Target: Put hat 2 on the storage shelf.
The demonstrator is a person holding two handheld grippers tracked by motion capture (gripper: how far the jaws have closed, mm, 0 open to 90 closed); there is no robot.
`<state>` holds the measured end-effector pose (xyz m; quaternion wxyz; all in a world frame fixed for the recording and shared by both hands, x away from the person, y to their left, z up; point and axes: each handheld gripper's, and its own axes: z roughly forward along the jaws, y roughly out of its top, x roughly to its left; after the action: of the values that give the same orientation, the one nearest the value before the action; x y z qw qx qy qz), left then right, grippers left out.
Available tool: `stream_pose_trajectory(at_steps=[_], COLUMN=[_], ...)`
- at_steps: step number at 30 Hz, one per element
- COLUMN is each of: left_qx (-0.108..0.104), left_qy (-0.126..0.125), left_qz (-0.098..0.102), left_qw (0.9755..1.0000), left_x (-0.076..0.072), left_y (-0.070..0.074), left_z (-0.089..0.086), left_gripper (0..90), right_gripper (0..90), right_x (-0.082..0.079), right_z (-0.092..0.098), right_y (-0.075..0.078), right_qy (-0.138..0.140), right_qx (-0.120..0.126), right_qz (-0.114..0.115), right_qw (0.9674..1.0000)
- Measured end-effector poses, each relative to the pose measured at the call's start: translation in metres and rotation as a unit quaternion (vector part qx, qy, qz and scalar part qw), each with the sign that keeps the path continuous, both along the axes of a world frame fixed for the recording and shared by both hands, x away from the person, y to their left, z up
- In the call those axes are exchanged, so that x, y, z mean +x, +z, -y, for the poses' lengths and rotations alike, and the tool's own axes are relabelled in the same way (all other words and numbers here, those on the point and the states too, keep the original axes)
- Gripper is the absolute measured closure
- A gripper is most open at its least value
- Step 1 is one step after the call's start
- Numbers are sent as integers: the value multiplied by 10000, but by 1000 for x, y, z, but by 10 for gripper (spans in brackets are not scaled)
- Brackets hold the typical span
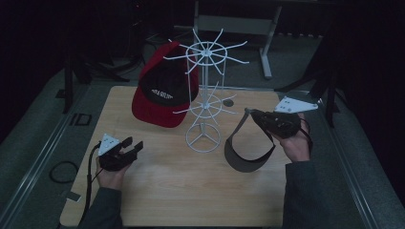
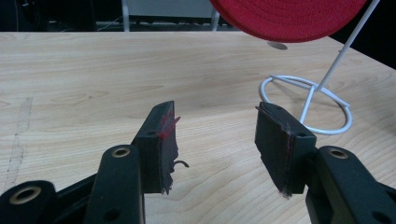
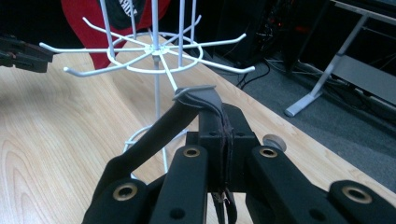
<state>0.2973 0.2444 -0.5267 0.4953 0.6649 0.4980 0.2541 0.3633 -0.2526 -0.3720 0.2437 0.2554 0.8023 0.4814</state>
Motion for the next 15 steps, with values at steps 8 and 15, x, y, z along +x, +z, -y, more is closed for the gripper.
stream_pose_trajectory(at_steps=[8,15], left_qx=[-12,-26], left_qy=[-2,-9], left_qz=[4,-3], left_qw=[10000,10000], left_x=[0,0], left_y=[0,-1], left_z=[0,0], left_gripper=[487,486], right_gripper=[882,882], right_x=[0,1], right_z=[-3,-5], right_y=[9,15], right_qy=[54,74], right_qx=[3,-7], right_qz=[78,157], right_qw=[10000,9998])
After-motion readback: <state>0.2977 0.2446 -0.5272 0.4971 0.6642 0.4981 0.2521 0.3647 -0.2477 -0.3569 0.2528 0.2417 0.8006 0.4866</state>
